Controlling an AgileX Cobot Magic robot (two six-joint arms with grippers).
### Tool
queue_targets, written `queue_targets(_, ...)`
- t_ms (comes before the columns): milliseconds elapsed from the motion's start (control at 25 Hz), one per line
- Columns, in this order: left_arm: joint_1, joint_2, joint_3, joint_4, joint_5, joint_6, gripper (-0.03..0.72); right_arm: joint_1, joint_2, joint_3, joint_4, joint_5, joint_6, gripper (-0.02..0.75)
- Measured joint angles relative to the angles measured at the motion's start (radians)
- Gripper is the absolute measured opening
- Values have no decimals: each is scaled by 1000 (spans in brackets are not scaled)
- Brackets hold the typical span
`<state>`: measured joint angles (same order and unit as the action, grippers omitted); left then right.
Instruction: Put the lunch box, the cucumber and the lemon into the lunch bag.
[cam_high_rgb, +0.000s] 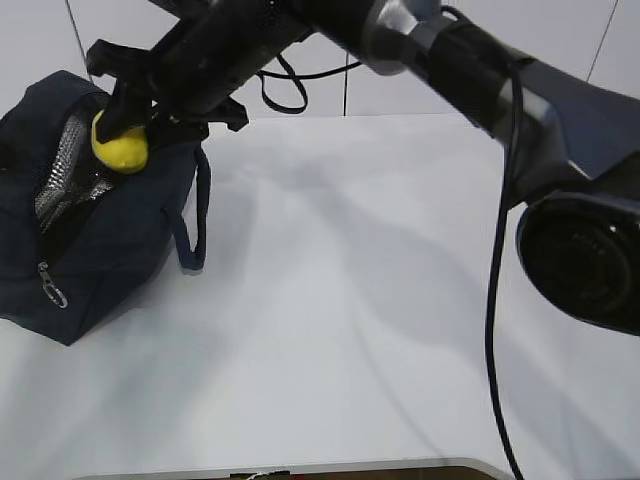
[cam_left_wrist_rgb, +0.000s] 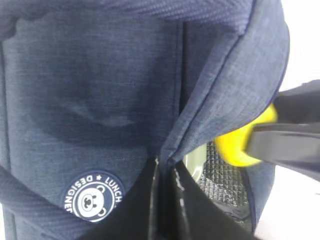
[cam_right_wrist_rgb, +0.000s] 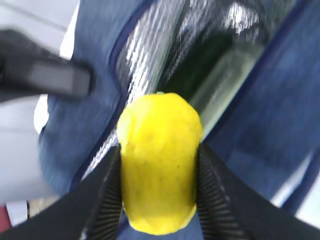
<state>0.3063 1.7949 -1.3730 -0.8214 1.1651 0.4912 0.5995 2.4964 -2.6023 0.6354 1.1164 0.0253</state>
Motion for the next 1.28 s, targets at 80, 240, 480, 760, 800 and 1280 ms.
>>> queue_targets(80,0,0,0,-2,0,0,-14,1,18,0,30,-36,-2,328)
queue_targets(240,0,0,0,-5,4,0,-14,5,53,0,61,-57,-10,337)
queue_targets(480,0,0,0,-13,8,0,-14,5,69,0,63,-63,-25,440)
queue_targets(760,0,0,0,-15,8,0,-14,5,69,-2,69,-40,-35,513)
queue_targets(800,0,0,0,-15,8,0,-14,3,69,-9,69,-15,-41,513)
queue_targets(1280,0,0,0,-15,14,0,-14,-9,69,-246,-13,134,-201,513)
